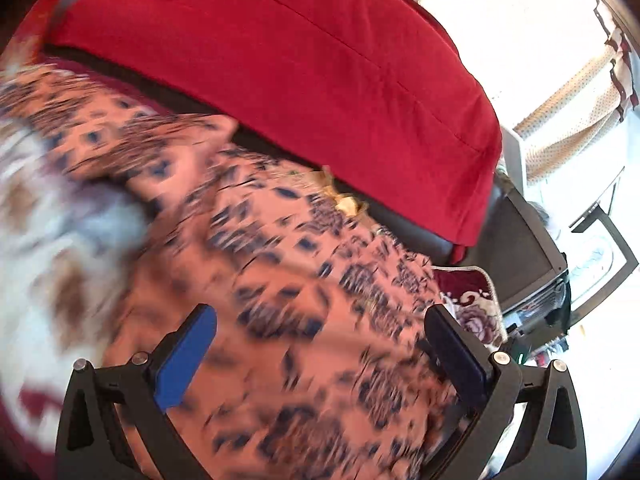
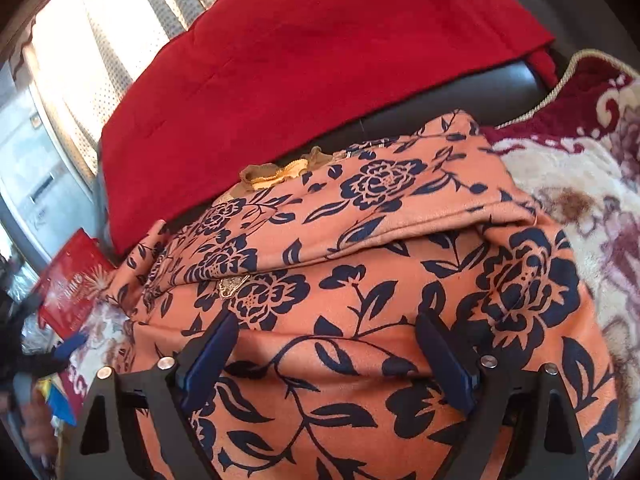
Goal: Fold small clothes
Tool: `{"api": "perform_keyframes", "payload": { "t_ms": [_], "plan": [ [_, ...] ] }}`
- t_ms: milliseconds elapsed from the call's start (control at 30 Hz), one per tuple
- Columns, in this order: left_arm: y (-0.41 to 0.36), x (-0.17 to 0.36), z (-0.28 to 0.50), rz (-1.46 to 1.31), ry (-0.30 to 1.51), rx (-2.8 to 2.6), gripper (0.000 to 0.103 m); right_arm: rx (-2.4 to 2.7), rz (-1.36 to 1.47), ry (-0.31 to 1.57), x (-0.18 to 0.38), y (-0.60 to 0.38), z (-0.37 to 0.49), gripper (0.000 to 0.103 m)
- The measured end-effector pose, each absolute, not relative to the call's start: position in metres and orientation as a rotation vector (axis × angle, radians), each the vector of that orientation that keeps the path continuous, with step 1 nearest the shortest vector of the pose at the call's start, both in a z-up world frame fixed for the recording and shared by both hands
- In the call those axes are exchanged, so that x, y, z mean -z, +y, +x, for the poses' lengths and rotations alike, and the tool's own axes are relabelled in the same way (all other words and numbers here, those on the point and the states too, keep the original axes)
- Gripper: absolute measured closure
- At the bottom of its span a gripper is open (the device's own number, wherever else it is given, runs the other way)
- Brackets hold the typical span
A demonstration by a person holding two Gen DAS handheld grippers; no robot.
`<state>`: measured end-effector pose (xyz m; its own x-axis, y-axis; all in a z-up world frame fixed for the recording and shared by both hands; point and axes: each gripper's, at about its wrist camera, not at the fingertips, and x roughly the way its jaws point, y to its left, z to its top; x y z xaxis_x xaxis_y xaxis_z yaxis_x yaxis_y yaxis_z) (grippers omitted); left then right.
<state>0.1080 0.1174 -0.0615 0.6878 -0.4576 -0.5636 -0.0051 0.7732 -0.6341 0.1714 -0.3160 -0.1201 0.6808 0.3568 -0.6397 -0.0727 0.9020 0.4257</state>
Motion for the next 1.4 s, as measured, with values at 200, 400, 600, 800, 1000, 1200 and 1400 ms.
{"api": "perform_keyframes", "payload": {
  "t_ms": [200, 400, 600, 800, 1000, 1200, 1400],
  "plan": [
    [0.107, 0.111, 0.21, -0.665, 0.992, 0.155, 0.019, -0.305, 0.484, 0.736, 0.132, -0.331, 0.172, 0.011],
    [0.117, 0.128, 0.218, -0.607, 1.043, -0.003, 0.099, -0.33, 0.516, 0.76, 0.131, -0.329, 0.17, 0.011],
    [0.109, 0.119, 0.205, -0.389, 1.021, -0.12, 0.103, -0.254, 0.663, 0.62, 0.083, -0.395, 0.178, 0.011],
    [0.051, 0.073, 0.194, -0.303, 0.798, 0.031, 0.031, -0.165, 0.734, 0.917, 0.13, -0.451, 0.266, 0.017],
    [0.02, 0.109, 0.24, -0.185, 0.935, 0.055, 0.042, -0.2, 0.446, 1.05, 0.132, -0.407, 0.281, 0.089],
    [0.02, 0.118, 0.24, -0.175, 0.902, 0.056, 0.04, -0.029, 0.492, 0.976, 0.128, -0.436, 0.27, 0.069],
    [0.018, 0.118, 0.242, -0.165, 0.875, 0.049, 0.039, -0.039, 0.61, 0.937, 0.121, -0.43, 0.315, 0.002]
  ]
}}
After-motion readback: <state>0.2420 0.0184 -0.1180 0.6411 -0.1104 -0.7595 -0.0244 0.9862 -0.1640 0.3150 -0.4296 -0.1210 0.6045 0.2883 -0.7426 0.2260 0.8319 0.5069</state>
